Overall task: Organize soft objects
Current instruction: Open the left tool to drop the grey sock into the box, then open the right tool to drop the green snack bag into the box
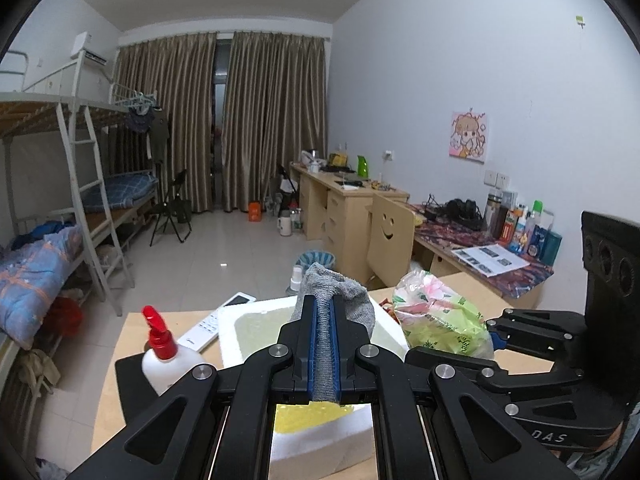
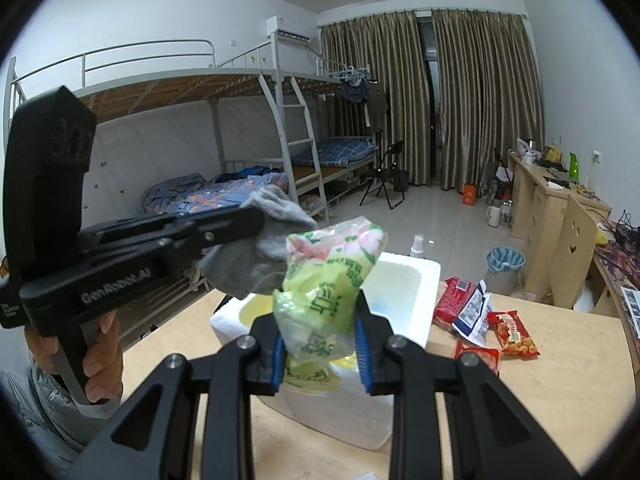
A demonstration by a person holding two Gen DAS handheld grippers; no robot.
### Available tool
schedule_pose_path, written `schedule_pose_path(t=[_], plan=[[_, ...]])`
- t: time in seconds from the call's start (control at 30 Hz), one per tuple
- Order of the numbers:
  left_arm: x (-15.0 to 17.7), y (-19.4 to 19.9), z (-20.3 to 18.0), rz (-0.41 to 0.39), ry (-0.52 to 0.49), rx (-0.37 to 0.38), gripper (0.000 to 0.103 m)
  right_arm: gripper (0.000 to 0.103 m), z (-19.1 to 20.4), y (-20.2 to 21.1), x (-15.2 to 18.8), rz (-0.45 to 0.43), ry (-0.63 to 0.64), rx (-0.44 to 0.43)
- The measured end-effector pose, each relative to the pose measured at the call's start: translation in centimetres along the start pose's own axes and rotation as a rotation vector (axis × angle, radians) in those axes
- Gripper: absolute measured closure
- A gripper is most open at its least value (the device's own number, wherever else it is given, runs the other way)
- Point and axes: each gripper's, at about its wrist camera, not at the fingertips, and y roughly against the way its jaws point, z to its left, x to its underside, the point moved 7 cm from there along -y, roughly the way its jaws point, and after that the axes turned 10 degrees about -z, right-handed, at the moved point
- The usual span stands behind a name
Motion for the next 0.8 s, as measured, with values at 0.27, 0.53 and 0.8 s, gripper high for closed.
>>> schedule_pose_path(t=[0.27, 0.53, 0.8], plan=[[1.7, -3.4, 0.5, 0.060, -0.004, 0.007, 0.097, 0.070, -1.2, -1.3, 0.3, 0.021, -0.023, 0.014], [3.6, -6.5, 1.0, 0.130, -0.030, -0.002, 0.045, 0.070, -2.9, -1.9, 0.8, 0.034, -0.056, 0.033], [2.6, -4.5, 1.8, 0.020, -0.035, -0.072, 0.006, 0.070, -3.0, -1.7, 0.6, 0.034, -0.060, 0.046]])
